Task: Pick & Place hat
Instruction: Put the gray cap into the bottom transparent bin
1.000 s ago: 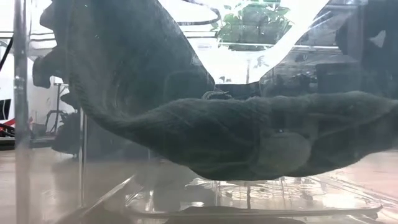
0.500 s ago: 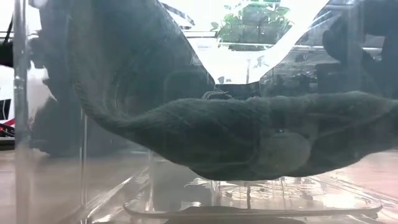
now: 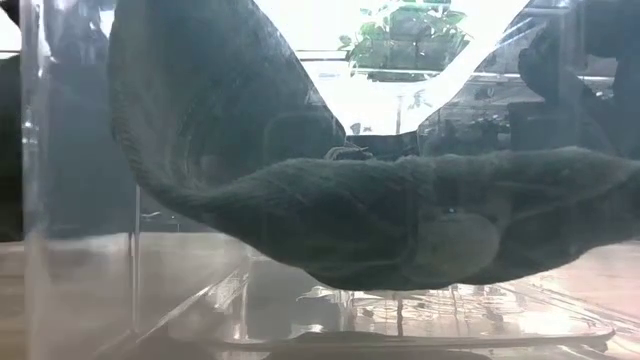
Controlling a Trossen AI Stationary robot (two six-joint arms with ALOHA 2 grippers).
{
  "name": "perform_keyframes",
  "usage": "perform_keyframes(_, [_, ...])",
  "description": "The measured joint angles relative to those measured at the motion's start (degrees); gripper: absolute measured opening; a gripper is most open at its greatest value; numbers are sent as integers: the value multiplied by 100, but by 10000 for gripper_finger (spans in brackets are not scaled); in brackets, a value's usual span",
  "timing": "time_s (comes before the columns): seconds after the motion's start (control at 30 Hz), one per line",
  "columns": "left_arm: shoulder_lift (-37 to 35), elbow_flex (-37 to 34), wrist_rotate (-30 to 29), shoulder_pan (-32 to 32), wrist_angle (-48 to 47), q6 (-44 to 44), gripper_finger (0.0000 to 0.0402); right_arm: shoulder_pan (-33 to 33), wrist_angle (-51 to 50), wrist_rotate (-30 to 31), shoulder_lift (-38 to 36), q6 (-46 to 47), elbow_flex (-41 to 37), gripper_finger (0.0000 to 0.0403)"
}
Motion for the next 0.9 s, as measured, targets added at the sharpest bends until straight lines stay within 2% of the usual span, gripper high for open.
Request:
perform_keyframes(0.13, [-597, 149, -36, 0, 0, -511, 7, 0, 190, -1, 2, 60, 0, 231])
perform_keyframes(0.2, [-832, 239, -274, 0, 3, -720, 7, 0, 326, -1, 0, 228, 0, 232])
perform_keyframes(0.4, [-1184, 531, -1693, 0, 36, -1084, 7, -15, 791, -22, 5, 1034, 0, 233])
perform_keyframes(0.5, [-1189, 678, -2144, 0, 210, -1078, 7, -33, 991, -120, 32, 1391, 0, 233])
perform_keyframes(0.73, [-978, 863, -2218, -33, 345, -591, 7, -185, 1232, -626, 54, 2237, -39, 233])
perform_keyframes(0.9, [-725, 1027, -2048, -93, 546, -133, 7, -473, 1219, -1737, 54, 2731, -50, 233])
